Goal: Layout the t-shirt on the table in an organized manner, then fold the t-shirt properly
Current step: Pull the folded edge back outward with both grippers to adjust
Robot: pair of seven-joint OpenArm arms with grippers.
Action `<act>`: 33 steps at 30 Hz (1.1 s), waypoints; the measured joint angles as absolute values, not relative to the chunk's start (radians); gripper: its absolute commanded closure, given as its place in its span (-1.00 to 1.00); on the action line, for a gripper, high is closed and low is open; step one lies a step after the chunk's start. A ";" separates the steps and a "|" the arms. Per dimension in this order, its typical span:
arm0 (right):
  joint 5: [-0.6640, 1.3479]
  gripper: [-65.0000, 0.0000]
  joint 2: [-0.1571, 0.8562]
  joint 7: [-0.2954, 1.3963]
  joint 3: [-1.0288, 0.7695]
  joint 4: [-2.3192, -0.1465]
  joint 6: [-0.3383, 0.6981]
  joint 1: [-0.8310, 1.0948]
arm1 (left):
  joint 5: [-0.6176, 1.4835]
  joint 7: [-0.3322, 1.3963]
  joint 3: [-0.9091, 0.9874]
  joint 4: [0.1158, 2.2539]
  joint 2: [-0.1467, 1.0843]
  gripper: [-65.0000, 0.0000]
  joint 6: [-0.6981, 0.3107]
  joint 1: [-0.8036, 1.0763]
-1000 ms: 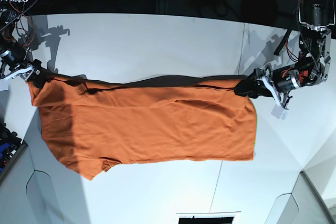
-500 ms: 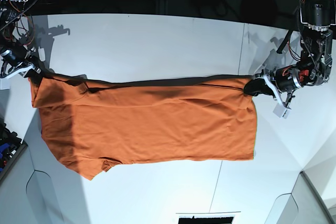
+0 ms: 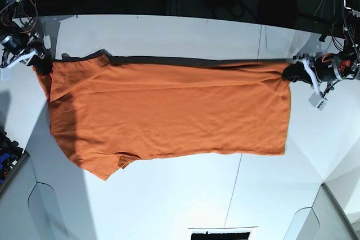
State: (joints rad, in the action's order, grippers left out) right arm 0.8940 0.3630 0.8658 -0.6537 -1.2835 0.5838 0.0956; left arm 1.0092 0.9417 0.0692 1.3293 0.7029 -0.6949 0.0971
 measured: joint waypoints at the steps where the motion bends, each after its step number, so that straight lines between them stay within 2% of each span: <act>1: 0.896 1.00 0.363 0.867 -0.654 -1.293 0.584 0.109 | 1.011 0.942 0.069 1.344 0.706 1.00 -0.696 0.115; 14: 0.908 1.00 0.365 0.865 -0.654 -1.427 0.584 0.280 | 1.015 0.942 0.070 1.449 0.715 1.00 -0.696 0.224; 33: 0.913 1.00 0.366 0.862 -0.654 -1.431 0.584 0.294 | 0.988 0.942 0.070 1.450 0.748 1.00 -0.696 0.227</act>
